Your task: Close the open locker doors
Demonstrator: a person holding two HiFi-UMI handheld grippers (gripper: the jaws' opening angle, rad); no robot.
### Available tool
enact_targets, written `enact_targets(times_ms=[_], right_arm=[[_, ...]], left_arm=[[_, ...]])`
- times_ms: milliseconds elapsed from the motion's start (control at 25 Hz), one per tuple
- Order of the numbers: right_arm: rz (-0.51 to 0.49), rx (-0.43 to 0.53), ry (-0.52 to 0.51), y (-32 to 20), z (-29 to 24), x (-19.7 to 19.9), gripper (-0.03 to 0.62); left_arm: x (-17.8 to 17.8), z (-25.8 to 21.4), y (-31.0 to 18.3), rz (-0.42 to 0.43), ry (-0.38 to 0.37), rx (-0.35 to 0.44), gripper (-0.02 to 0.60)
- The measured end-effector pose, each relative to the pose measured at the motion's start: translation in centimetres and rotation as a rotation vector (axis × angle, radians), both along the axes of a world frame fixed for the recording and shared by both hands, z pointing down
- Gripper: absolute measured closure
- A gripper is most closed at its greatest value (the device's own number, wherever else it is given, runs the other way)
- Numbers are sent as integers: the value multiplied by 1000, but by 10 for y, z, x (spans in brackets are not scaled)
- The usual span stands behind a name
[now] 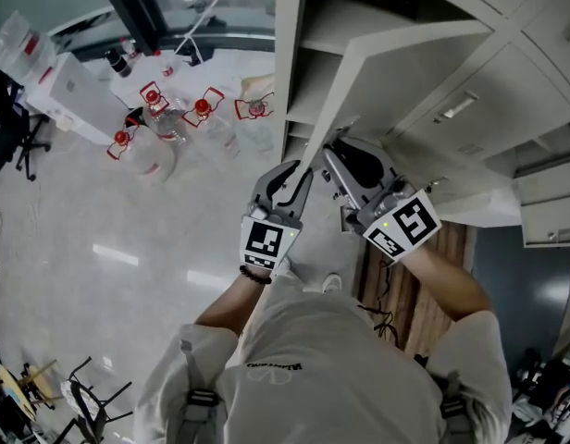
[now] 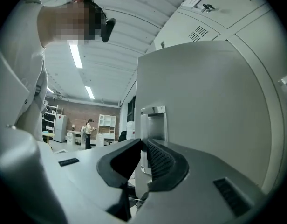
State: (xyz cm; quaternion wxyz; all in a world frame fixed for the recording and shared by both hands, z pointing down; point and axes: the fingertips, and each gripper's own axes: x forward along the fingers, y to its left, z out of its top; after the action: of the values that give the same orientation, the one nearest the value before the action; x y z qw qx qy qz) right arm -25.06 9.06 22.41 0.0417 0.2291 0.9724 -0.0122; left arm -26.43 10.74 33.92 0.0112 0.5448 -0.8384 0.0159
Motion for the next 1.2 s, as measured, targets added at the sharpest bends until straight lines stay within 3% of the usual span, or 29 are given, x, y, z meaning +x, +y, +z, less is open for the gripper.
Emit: enact_targets(times_ms=[240,520,840,1200], right_arm=[[45,2,0,-3,-1,-38,548],[96,22,-11,-11,-3,-82,557],[157,7,-17,-22,-2,-112,565],[243,-6,-32,-36,-4,-135,569]], left_arm=[[-31,4,15,-47,4,16,495],[-59,0,-5,-23,-43,17,577],[-103,9,-36,-55,-42,7,577],[-127,9,-52,-76,-50,17,577]])
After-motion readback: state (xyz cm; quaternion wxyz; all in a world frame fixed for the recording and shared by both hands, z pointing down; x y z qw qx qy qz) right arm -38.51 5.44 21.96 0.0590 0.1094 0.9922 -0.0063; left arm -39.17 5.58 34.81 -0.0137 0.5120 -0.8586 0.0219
